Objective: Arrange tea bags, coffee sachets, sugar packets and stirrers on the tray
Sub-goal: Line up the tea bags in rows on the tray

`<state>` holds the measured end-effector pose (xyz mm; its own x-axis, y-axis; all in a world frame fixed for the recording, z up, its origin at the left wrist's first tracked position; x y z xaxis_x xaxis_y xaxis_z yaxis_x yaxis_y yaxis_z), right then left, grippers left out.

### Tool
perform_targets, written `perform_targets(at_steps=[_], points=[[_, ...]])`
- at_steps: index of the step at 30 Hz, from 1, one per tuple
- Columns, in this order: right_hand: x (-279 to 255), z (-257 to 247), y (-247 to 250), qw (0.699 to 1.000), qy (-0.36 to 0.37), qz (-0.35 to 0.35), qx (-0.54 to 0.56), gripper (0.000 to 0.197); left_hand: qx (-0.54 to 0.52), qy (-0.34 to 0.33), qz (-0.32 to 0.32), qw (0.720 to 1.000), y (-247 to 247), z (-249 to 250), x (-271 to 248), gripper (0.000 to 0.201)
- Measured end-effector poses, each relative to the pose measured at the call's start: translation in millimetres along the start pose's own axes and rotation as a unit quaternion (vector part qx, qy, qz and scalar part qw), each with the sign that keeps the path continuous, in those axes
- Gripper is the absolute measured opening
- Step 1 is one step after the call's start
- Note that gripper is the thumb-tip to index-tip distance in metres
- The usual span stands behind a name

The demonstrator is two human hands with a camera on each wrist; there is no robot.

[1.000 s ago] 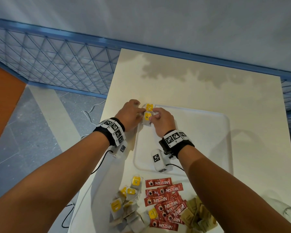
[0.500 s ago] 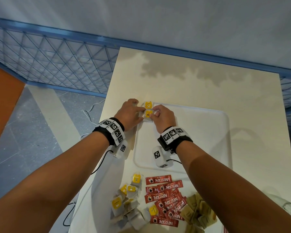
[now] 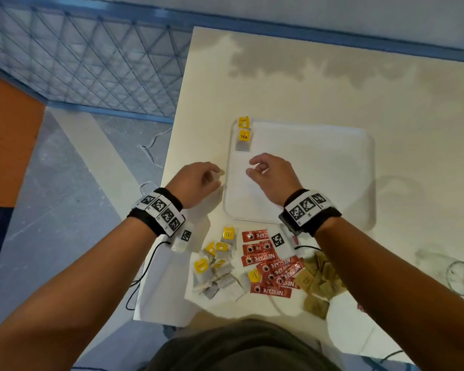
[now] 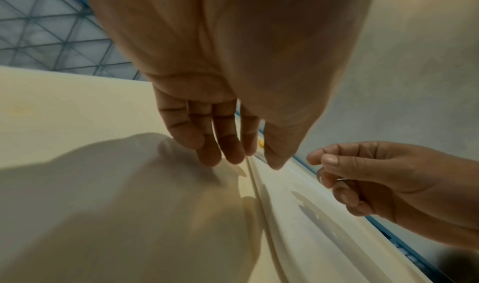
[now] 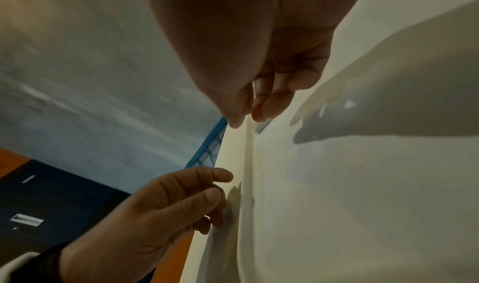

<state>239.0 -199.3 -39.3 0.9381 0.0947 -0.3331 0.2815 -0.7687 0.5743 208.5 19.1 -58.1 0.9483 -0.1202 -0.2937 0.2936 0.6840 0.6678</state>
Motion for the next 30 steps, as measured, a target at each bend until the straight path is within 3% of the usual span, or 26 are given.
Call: perform_targets(at_steps=[9, 14, 18, 22, 25, 30], points=[[-88.4, 18.5, -35.5, 0.992, 0.022, -0.106, -0.062, 0.02, -0.057, 0.025, -0.073, 0.995, -35.9, -9.1, -91.1, 0.02], [-114.8, 23.0, -61.0, 0.976, 0.063, -0.157, -0.139, 0.03, -0.021, 0.012, -0.084, 0.996, -52.7, -5.6, -117.8, 0.025], [-123.2, 24.1, -73.3, 0.964, 0.085, -0.166, -0.191, 0.044, -0.031, 0.02, -0.084, 0.996, -64.5, -5.5, -126.3, 0.031], [-122.2, 24.9, -75.2, 0.959, 0.093, -0.149, -0.221, 0.049, 0.008, 0.015, -0.058, 0.998, -64.6, -7.8, -128.6, 0.014], [-123.4, 24.4, -76.9, 0.954, 0.097, -0.152, -0.241, 0.055, -0.01, 0.031, -0.052, 0.998, -59.5, -9.8, -131.3, 0.013], [-123.6, 24.7, -81.0, 0.95, 0.101, -0.161, -0.249, 0.031, -0.092, 0.069, -0.049, 0.992, -48.0, -9.4, -137.6, 0.02]])
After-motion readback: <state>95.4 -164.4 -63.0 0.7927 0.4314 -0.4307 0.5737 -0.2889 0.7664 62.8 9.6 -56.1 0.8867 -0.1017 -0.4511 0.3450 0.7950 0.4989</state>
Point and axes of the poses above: each hand's wrist, its own x-axis towards the middle knuckle, its own y-axis out of the back of the hand, z = x × y, the point moved 6 cm from there along x, towards the middle knuckle, and after that the axes turned 5 degrees about z, right-handed, at the moved point
